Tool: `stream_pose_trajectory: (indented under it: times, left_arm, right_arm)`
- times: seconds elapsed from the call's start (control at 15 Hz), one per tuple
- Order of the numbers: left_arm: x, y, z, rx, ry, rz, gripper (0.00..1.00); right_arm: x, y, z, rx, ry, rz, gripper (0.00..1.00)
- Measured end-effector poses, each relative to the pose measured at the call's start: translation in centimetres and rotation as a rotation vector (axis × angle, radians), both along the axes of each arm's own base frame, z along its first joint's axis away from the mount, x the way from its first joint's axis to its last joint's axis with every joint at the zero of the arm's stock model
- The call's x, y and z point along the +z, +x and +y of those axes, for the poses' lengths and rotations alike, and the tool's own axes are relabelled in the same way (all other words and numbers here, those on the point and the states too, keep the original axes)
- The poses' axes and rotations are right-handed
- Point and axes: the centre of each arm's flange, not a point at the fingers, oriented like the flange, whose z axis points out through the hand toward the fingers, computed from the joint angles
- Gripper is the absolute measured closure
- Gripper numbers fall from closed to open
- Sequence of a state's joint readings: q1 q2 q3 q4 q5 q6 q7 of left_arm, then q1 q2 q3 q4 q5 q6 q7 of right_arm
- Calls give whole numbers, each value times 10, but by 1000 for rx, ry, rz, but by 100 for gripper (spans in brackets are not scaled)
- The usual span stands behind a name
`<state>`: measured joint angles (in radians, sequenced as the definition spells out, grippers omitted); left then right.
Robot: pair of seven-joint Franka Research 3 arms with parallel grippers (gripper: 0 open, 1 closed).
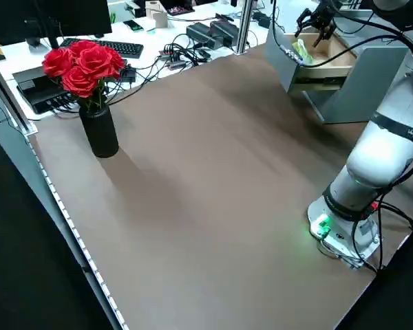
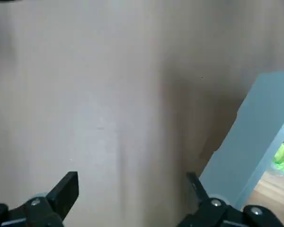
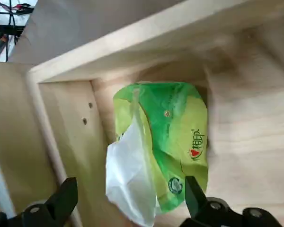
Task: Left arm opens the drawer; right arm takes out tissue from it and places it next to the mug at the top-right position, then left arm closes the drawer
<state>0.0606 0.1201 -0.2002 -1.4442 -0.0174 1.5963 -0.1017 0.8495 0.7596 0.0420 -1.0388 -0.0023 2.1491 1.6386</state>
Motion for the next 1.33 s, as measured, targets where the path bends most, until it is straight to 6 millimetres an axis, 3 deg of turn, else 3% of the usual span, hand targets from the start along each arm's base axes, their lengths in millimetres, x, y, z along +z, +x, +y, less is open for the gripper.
stream_pose_trajectory:
  times: [0.27,0.8,1.33]
  left_arm:
    - [-6,1,-1,2,-17,13,0]
    - [-11,4,6,13,-17,20,0]
    - [-16,5,0,-2,-21,29,0]
  right_arm:
    - [-25,4,1,1,-34,0,0]
    - [-43,-7,15,44,-75,-53,0]
    - [-40,-4,14,37,-74,-67,77]
